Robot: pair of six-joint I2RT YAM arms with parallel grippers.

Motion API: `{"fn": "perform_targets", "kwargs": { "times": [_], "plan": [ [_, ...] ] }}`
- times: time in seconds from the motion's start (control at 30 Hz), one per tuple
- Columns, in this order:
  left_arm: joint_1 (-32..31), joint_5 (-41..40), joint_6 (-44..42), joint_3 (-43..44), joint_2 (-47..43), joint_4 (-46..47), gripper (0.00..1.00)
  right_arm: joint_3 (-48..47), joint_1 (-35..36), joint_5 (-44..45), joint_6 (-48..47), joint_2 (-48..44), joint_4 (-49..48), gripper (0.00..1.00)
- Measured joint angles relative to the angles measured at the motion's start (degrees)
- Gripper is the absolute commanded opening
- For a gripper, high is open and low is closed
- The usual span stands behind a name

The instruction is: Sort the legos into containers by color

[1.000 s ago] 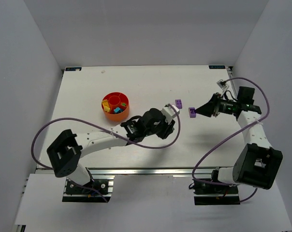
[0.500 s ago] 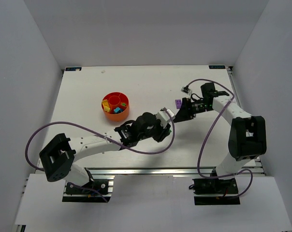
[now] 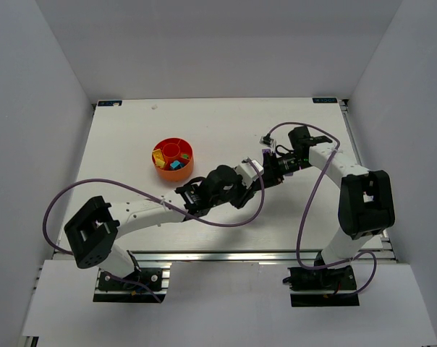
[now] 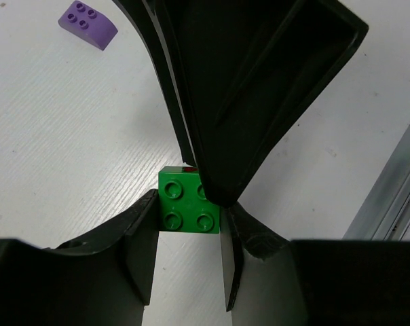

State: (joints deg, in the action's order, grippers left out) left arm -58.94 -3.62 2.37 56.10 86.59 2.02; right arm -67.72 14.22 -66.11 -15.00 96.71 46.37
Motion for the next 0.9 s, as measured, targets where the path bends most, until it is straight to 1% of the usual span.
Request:
{"fn": "perform_targets", "kwargs": {
  "times": [0.17, 0.53, 0.87, 0.9],
  "plan": [
    [0.0, -0.3, -0.1, 0.0, 0.2, -0.6, 0.19, 0.0, 0.7, 0.3, 1.0, 0.3, -0.2, 0.54],
    [0.3, -0.2, -0.1, 0.0, 1.3, -1.6, 0.19, -0.5, 1.8, 1.4, 3.4, 2.8, -1.6, 0.52],
    [0.2, 0.3, -0.2, 0.2, 1.3, 0.6, 0.19, -0.8, 2.8, 0.9, 4.6, 4.2, -1.7, 0.43],
    [0.2, 0.2, -0.2, 0.2, 1.3, 0.6, 0.19, -0.8, 2.8, 0.7, 4.7, 4.2, -1.7, 0.4]
  ]
}}
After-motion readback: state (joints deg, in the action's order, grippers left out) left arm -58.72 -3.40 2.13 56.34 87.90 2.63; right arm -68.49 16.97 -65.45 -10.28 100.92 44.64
